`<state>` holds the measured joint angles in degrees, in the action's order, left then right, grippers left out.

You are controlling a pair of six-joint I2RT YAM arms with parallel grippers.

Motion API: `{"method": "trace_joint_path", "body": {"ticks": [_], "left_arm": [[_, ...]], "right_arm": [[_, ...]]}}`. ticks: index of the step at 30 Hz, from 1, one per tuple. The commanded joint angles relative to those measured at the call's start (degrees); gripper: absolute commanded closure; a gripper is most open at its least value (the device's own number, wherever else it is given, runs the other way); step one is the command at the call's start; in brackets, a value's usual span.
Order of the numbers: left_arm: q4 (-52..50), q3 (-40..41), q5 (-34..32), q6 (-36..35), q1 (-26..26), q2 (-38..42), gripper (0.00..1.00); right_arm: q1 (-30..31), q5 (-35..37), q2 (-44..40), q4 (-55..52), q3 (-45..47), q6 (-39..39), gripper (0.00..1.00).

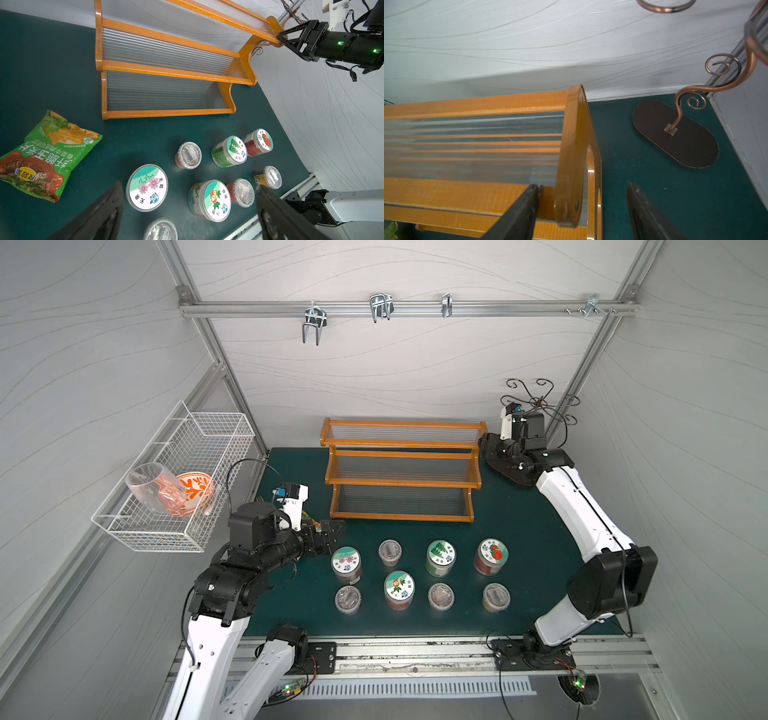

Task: Place the seed container on the shelf
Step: Move the shelf to the center of the board.

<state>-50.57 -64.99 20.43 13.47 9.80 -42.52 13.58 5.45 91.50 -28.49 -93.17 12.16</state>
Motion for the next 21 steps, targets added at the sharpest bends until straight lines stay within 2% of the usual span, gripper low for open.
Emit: {"method": "trace_joint_path", "body": {"ticks": [1,6,10,16,21], "left_arm": [[1.6,-1.1,0.9,-1.2,0.0,0.2,0.00],[0.8,-1.1,0.6,-1.7,0.0,0.2,0.00],[0.5,-0.5,-0.1,-1.6,0.0,0.7,0.00],[-0.4,0.0,-1.5,-1.4,0.0,1.6,0.00],[-0.8,1.1,-2.3,-1.2,0.0,2.8,0.00]], "right_arm": [[0.2,-2.1,-4.7,-6.5,-1.7,0.5,0.25],[6.7,-2.1,-10.5,-12.9,0.6,0.0,0.14],[16.0,-1.0,-16.0,-13.3,6.2,1.4,0.02],[30.1,0.6,-17.6,-11.2,13.0,7.0,0.01],[38.9,2.7,-12.8,-7.2,17.5,11.7,0.01]]}}
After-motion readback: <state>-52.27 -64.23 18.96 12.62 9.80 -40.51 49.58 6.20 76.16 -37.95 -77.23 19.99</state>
